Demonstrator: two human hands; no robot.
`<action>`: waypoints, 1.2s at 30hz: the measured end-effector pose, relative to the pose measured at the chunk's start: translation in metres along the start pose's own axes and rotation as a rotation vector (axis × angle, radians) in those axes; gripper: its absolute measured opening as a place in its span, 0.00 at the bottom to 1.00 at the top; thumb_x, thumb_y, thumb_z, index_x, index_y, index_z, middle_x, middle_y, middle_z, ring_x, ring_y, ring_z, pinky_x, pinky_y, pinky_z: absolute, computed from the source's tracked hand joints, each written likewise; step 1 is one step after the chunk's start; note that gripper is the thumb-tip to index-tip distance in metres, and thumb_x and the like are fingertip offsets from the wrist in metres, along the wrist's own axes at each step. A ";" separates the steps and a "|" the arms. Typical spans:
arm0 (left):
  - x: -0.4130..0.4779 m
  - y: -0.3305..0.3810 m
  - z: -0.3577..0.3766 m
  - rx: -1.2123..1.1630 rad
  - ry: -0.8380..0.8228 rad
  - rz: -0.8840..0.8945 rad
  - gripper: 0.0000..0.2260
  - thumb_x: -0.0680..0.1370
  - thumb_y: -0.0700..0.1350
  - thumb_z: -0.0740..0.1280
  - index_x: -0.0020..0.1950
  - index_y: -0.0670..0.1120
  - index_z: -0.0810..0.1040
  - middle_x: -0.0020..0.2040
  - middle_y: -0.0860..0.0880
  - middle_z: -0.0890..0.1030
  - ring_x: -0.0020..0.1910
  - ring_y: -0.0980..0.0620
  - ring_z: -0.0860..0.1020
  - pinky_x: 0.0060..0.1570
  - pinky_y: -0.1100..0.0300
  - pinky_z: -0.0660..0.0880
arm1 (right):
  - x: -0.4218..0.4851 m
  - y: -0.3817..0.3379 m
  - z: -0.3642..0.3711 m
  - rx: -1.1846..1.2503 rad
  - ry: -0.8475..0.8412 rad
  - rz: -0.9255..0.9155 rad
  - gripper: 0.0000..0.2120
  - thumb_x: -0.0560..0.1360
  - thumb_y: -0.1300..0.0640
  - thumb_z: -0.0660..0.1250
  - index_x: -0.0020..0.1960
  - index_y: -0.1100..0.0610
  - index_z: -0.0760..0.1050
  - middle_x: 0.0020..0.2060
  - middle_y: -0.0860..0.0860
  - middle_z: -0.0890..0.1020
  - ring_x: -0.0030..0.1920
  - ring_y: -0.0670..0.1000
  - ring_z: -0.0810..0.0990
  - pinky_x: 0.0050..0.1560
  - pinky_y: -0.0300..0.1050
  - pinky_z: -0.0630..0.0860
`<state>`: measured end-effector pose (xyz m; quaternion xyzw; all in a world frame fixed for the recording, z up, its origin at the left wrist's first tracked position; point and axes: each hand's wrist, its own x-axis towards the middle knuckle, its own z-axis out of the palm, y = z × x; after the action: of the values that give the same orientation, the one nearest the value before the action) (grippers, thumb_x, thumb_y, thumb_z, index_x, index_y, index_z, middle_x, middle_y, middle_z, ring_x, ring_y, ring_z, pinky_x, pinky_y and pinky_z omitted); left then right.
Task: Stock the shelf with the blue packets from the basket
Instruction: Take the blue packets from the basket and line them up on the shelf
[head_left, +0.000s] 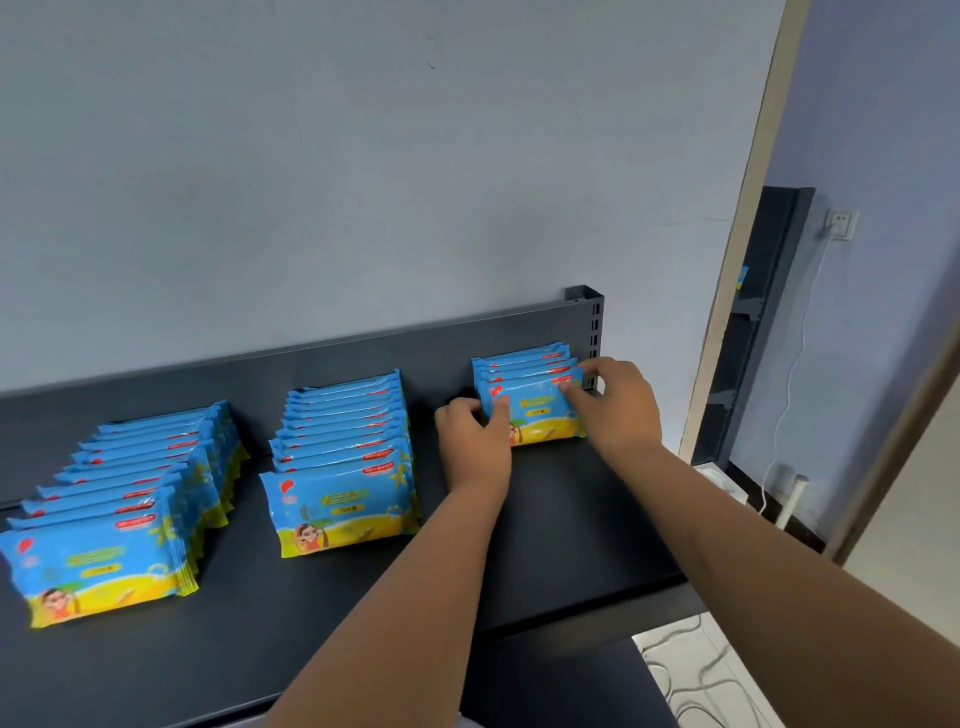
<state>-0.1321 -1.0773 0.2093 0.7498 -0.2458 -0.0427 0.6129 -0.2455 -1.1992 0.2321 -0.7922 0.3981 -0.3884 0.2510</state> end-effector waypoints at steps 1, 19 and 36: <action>-0.001 0.001 0.000 0.006 0.000 0.006 0.11 0.80 0.54 0.70 0.54 0.47 0.76 0.56 0.51 0.72 0.45 0.60 0.74 0.39 0.70 0.69 | 0.001 -0.001 0.001 -0.028 -0.005 0.016 0.17 0.78 0.45 0.72 0.64 0.51 0.78 0.60 0.51 0.79 0.56 0.51 0.79 0.53 0.50 0.82; -0.003 -0.003 -0.002 0.017 0.027 0.034 0.14 0.71 0.42 0.80 0.52 0.46 0.79 0.56 0.50 0.74 0.48 0.58 0.77 0.45 0.68 0.74 | -0.014 -0.014 -0.002 -0.138 -0.224 0.111 0.25 0.71 0.54 0.76 0.64 0.56 0.72 0.57 0.54 0.80 0.54 0.54 0.80 0.51 0.49 0.78; -0.012 0.002 0.002 0.007 0.119 0.428 0.23 0.80 0.46 0.70 0.73 0.41 0.70 0.77 0.46 0.67 0.76 0.55 0.64 0.76 0.54 0.65 | -0.057 -0.025 -0.011 -0.237 -0.045 -0.040 0.31 0.82 0.44 0.62 0.80 0.59 0.60 0.80 0.55 0.62 0.81 0.56 0.58 0.77 0.55 0.62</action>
<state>-0.1444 -1.0741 0.2082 0.6841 -0.3626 0.1336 0.6187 -0.2650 -1.1393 0.2323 -0.8327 0.4197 -0.3256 0.1567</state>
